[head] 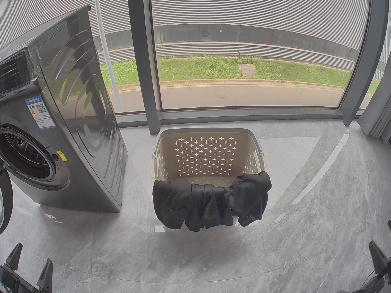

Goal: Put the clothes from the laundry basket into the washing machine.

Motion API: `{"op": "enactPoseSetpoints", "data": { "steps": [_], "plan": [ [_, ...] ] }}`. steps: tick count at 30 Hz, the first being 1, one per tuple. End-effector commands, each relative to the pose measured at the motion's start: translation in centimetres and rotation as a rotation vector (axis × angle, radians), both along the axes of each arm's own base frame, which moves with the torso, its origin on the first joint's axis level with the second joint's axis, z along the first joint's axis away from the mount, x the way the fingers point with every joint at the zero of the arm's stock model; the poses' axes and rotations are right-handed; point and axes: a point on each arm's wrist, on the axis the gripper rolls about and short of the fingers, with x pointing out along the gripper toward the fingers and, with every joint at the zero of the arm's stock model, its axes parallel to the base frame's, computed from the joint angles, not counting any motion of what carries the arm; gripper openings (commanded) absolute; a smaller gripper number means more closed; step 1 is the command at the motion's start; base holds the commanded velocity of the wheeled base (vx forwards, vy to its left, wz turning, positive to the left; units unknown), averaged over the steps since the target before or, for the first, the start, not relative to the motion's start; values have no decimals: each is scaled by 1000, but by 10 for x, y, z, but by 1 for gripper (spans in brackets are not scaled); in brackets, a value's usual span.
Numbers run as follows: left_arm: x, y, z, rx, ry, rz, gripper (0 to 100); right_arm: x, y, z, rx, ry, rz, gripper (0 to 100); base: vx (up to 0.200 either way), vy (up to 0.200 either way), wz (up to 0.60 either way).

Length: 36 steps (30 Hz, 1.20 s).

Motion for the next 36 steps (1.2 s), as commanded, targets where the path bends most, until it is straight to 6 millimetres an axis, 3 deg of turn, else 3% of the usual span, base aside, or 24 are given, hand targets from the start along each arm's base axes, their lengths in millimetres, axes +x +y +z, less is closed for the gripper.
{"op": "enactPoseSetpoints", "data": {
  "steps": [1, 4, 9, 14, 22, 24, 31, 36],
  "plan": [
    [0, 0, -5, 0, -1, 0, 100, 31, 5, -7, -52, 319, 275, 100, 0, 0, 0],
    [0, 0, -5, 0, -1, 0, 100, 38, 8, -8, -71, 373, 314, 100, 0, 0, 0],
    [0, 0, -5, 2, 1, 0, 100, 80, 23, -3, -93, 525, 385, 100, 40, 0, 0],
    [0, 0, -5, -1, 1, 0, 100, 107, 33, -2, -87, 548, 413, 100, 200, 0, 0],
    [0, 0, -5, 0, -1, 0, 100, 142, 48, 2, -92, 576, 442, 100, 0, 0, 0],
    [0, 0, -5, 0, 1, 0, 100, 163, 57, 6, -86, 578, 446, 100, 0, 0, 0],
    [0, 0, -5, -1, 1, 0, 100, 208, 82, -3, -66, 546, 474, 100, 0, 0, 0],
    [0, 0, -5, 6, 1, 0, 100, 240, 110, -21, -77, 506, 444, 100, 0, 0, 0]
  ]
}}
